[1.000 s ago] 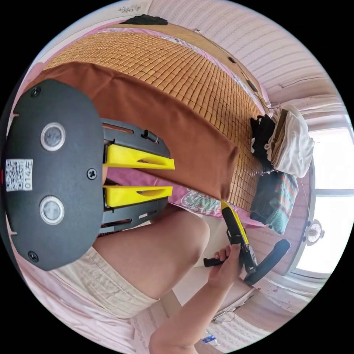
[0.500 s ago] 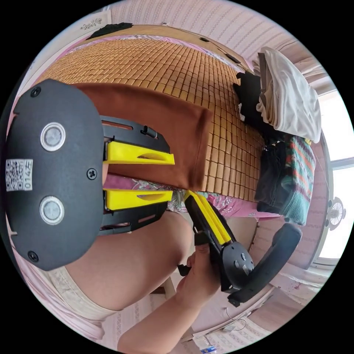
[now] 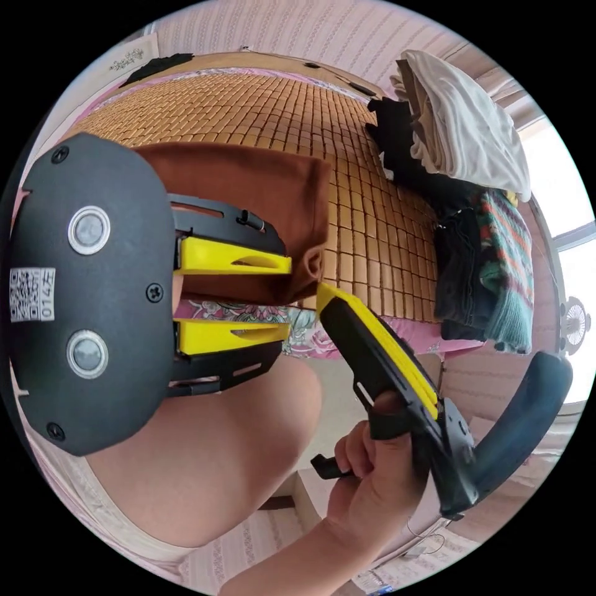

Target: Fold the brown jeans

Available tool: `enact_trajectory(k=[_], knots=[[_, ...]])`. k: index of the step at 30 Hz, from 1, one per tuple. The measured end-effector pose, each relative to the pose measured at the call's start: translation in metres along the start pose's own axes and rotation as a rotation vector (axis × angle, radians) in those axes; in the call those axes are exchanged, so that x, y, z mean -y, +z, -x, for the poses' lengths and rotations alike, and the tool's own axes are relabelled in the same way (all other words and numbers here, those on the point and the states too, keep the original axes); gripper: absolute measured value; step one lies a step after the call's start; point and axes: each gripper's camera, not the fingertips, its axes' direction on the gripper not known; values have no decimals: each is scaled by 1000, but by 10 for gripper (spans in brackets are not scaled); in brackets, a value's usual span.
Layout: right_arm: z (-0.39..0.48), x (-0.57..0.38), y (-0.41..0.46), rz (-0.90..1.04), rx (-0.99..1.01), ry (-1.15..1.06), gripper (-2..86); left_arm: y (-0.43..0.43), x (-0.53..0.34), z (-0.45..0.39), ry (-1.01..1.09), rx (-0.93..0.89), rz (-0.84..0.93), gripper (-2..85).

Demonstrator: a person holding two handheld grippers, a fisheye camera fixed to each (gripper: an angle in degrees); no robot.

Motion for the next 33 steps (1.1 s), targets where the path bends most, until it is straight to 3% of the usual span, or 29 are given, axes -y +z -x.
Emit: enact_trajectory(k=[1, 3, 7, 10, 18, 21, 26, 33], knots=[[-14, -3, -13, -94, 145, 22, 5, -4, -4, 2, -18, -4, -18, 46], [-38, -7, -34, -200, 224, 91, 7, -13, -10, 5, -56, -13, -48, 13], [-83, -20, -64, -218, 99, 223, 50, -37, -26, 8, -92, 2, -106, -5], [-101, -32, -75, -289, 251, 230, 114, -68, -48, 15, -126, -32, -184, -8], [-137, -29, -60, -181, 444, 411, 209, -142, -118, -6, -105, -92, -290, -9], [-132, -26, -52, -101, 460, 407, 194, -154, -138, -22, -51, -67, -282, -8], [-126, -23, -57, -85, 481, 378, 52, -170, -164, -19, -94, -124, -301, -8], [-100, 13, -115, -375, 644, 293, 30, -213, -162, 38, -242, -327, -542, -9]])
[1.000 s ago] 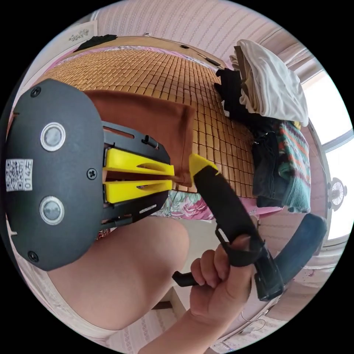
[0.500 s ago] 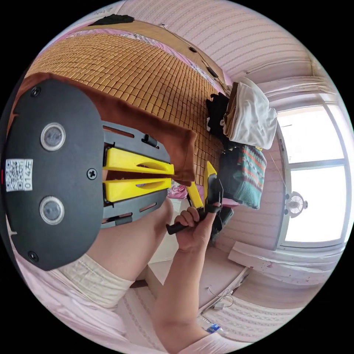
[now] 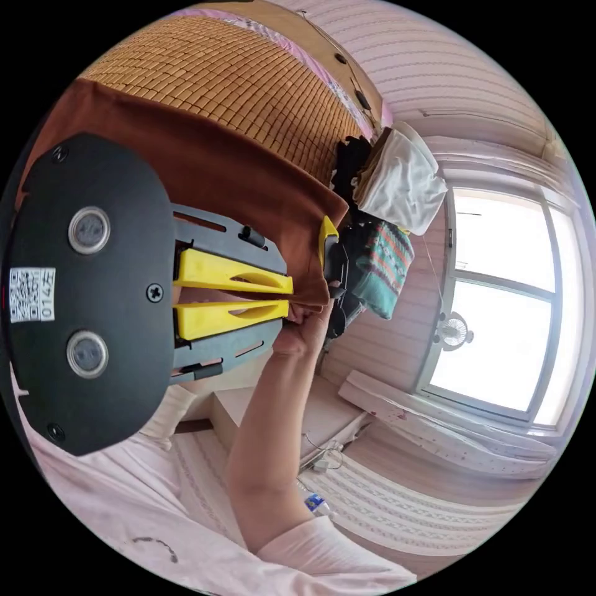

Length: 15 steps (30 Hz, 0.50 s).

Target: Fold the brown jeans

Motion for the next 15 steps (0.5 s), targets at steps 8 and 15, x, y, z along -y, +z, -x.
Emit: enact_trajectory(k=[8, 15], knots=[[150, 47, 22, -43, -52, -374, 27, -71, 36, 28, -61, -123, -279, -8], [151, 4, 237, 335, -90, -406, 31, -178, -89, 91, -287, 27, -318, -8]])
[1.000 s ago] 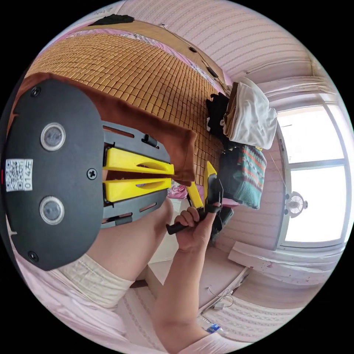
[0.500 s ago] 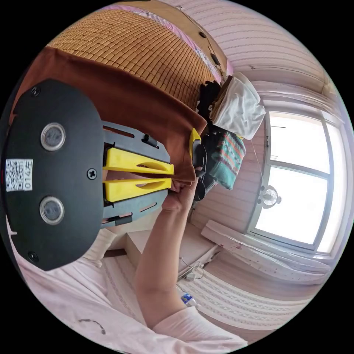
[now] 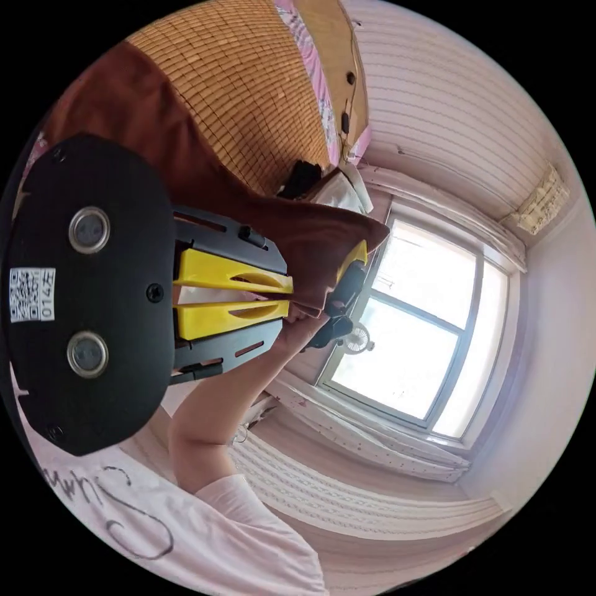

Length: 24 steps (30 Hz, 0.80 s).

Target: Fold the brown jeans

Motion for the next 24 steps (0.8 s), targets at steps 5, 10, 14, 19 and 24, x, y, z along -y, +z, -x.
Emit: enact_trajectory(k=[5, 10, 14, 19, 24], knots=[[7, -14, 220, 237, 130, 36, 40, -125, -55, 41, -108, 322, -29, -4], [5, -73, 424, 513, -97, 46, 69, -212, -134, 112, -440, 802, 163, 53], [10, -103, 461, 595, -131, 22, 69, -241, -179, 154, -646, 824, 230, 66], [37, -110, 497, 669, -341, -141, 75, -247, -184, 184, -656, 798, 199, 78], [68, -93, 598, 757, -455, -424, 129, -230, -196, 209, -711, 705, 270, 109]])
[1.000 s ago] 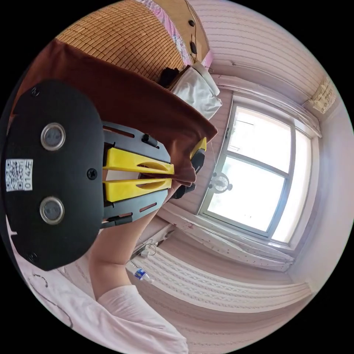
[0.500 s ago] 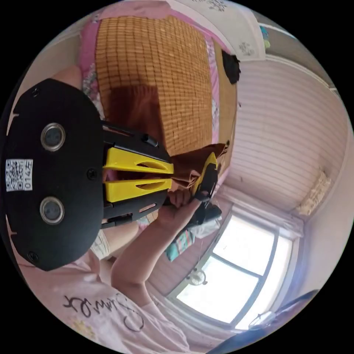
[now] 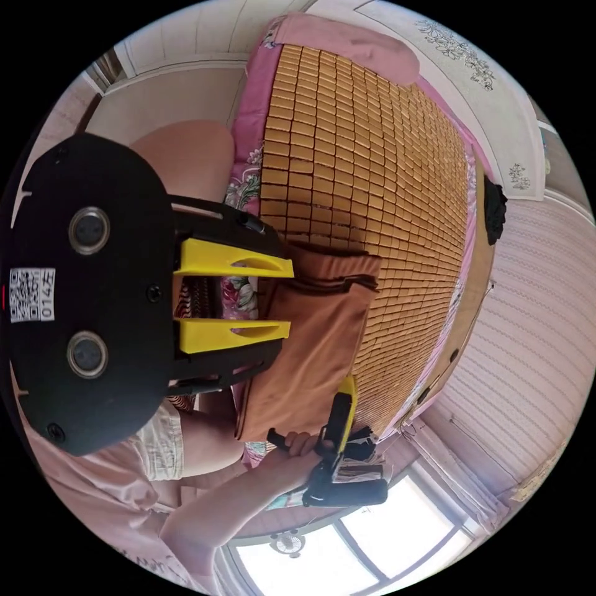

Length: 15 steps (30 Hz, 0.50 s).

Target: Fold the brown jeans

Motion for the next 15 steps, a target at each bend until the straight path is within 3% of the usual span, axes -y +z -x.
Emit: enact_trajectory(k=[5, 10, 15], knots=[[35, 96, 84, 192, -151, -181, 130, 10, 0, 11, -23, 20, 7, 78], [59, 161, 154, 352, -36, -252, 102, -10, -10, 5, 26, -28, -55, 44], [62, 192, 143, 273, 58, -180, 42, -27, -12, -10, 97, -33, -118, 38]])
